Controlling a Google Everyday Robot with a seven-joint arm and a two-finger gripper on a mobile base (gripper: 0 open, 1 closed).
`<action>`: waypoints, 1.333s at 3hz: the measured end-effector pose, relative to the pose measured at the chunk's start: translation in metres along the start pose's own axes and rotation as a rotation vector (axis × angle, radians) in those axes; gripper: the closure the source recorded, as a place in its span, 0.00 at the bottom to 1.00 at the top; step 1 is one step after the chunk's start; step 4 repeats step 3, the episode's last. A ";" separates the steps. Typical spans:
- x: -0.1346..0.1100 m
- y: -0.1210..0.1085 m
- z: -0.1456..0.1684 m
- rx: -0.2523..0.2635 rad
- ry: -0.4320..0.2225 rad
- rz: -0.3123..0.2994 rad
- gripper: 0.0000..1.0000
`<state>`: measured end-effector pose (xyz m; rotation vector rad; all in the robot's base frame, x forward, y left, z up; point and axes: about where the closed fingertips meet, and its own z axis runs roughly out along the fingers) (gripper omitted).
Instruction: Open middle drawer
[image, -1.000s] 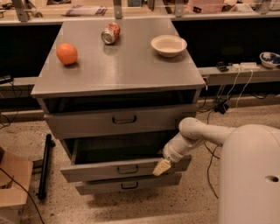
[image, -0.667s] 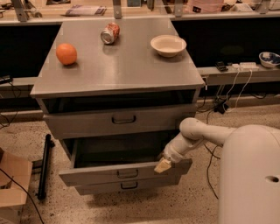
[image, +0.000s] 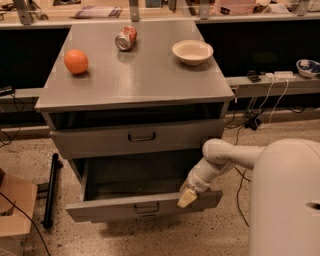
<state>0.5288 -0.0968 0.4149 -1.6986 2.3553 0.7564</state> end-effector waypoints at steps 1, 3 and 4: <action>0.013 0.025 0.018 -0.025 0.021 0.058 0.08; 0.027 0.048 0.027 -0.039 0.029 0.114 0.00; 0.027 0.048 0.027 -0.039 0.029 0.114 0.00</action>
Offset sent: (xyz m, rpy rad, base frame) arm -0.2884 0.0033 -0.1019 -0.2130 0.4628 -0.3309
